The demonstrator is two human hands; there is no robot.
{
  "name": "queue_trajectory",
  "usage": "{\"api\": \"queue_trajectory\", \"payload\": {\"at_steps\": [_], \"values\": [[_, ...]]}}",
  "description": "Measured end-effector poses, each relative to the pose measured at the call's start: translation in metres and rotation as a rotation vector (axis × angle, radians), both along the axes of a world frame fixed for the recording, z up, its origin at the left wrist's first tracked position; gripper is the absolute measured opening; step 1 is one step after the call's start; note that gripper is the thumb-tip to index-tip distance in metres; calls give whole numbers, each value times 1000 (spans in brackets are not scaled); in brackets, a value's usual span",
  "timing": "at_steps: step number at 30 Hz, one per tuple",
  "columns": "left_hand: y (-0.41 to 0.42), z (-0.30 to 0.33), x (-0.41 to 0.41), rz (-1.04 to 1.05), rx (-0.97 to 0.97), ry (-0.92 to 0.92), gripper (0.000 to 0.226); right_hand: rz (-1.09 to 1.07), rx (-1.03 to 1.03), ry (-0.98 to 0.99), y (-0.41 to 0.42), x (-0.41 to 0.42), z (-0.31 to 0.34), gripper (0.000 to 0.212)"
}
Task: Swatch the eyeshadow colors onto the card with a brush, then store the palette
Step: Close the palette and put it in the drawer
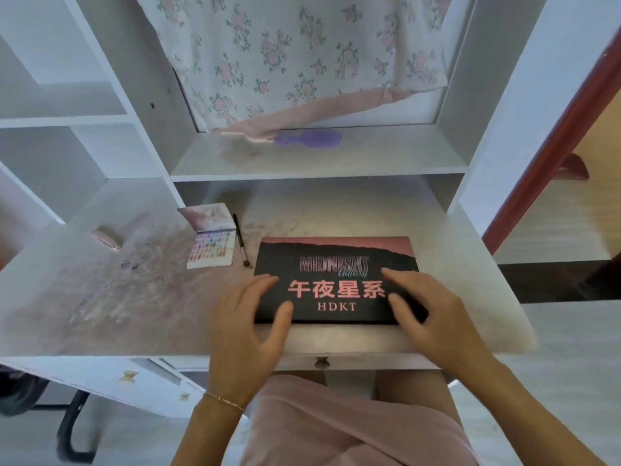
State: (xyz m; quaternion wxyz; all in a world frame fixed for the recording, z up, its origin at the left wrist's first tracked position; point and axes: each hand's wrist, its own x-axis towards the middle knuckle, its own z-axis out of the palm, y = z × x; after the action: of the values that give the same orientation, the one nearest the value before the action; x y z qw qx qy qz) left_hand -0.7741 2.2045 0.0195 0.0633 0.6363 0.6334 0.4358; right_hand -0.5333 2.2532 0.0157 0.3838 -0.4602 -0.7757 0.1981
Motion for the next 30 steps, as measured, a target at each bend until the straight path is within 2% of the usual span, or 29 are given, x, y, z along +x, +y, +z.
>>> {"api": "queue_trajectory", "payload": {"at_steps": [3,6,12,13,15,16,18,20,22,25,30], "values": [[-13,-16,15,-58,10,153,40,33,143,-233,-21,-11,-17,38],[-16,-29,20,-38,-64,271,40,10,181,-443,-28,-18,-29,38],[-6,-35,19,-68,-260,469,51,-18,28,-603,2,-26,-20,43],[-3,-36,17,-81,-287,478,52,-45,11,-550,0,-31,-16,43],[1,-39,14,-98,-296,468,52,-96,30,-211,-18,-41,-5,34],[2,-39,12,-104,-284,447,51,-42,8,-1,-33,-46,-2,25],[0,-38,12,-102,-252,409,49,157,-210,275,-65,-55,-8,14],[0,-37,13,-86,-232,398,51,228,-535,283,-88,-66,-22,15],[0,-37,14,-71,-228,392,52,130,-714,123,-88,-71,-44,20],[0,-38,15,-58,-224,385,50,-38,-850,127,-68,-80,-66,40],[0,-38,17,-35,-201,372,49,-121,-863,185,-46,-101,-84,35]]}}
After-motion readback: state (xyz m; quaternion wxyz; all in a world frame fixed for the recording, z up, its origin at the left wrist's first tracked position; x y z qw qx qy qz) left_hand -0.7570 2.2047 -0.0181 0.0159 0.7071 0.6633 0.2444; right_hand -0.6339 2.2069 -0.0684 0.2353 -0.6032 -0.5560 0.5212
